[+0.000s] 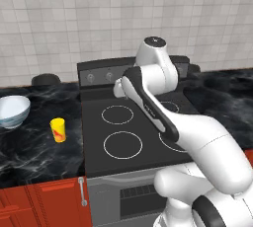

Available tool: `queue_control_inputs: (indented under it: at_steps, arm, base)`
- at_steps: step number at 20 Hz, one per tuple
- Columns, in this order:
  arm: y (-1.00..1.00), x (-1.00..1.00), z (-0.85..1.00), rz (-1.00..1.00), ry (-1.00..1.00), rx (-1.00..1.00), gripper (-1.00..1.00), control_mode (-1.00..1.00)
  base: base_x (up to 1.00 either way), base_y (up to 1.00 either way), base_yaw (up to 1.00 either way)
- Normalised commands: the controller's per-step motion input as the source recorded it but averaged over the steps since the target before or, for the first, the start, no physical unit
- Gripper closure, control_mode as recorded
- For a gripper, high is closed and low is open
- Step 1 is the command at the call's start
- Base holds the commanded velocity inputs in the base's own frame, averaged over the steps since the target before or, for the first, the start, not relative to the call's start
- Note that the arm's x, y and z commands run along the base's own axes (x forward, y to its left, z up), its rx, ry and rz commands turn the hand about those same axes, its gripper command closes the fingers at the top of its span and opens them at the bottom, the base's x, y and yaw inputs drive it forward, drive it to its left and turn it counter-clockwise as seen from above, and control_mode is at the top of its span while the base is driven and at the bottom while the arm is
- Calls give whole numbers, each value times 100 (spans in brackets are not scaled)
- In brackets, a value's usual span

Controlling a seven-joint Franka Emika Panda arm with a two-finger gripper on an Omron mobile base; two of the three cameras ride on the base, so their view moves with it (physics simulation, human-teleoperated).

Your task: Pick the cup and bowl from the counter and place them on the counter next to the sink.

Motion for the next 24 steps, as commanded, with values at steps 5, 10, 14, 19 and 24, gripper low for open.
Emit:
queue_control_inputs:
  at_steps: [5,10,14,19,24]
  arm:
    - [67,1,0,0,2,0,-100,-100]
    - [61,9,0,0,4,0,-100,-100]
    - [44,11,0,4,0,1,-100,-100]
    - [44,4,0,6,0,4,-100,-100]
    - [49,11,0,6,1,5,-100,-100]
  base:
    - [0,0,0]
    - [0,0,0]
    - [0,0,0]
    - [0,0,0]
    - [0,0,0]
